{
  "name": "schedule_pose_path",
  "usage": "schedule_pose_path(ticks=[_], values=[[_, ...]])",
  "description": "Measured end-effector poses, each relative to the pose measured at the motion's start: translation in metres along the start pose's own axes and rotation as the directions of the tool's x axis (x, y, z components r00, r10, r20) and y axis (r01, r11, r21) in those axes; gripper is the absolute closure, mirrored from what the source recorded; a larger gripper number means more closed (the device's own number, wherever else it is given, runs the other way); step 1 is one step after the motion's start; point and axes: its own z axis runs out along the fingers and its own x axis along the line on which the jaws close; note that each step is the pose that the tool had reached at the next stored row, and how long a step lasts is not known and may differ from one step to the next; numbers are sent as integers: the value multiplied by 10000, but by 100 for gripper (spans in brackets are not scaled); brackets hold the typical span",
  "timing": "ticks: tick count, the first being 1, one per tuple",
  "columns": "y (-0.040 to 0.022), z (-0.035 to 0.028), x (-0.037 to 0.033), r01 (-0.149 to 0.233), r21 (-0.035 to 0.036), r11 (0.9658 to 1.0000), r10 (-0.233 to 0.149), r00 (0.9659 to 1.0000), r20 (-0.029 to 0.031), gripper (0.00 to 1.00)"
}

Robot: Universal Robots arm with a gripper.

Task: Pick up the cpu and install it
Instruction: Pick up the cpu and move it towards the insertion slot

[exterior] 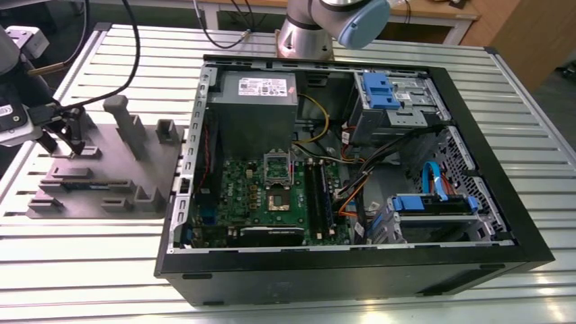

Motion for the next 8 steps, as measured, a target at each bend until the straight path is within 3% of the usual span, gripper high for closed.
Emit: schedule_pose_path(ticks=[8], values=[[2, -40, -1, 0, 0, 10000, 0, 10000, 0, 53]])
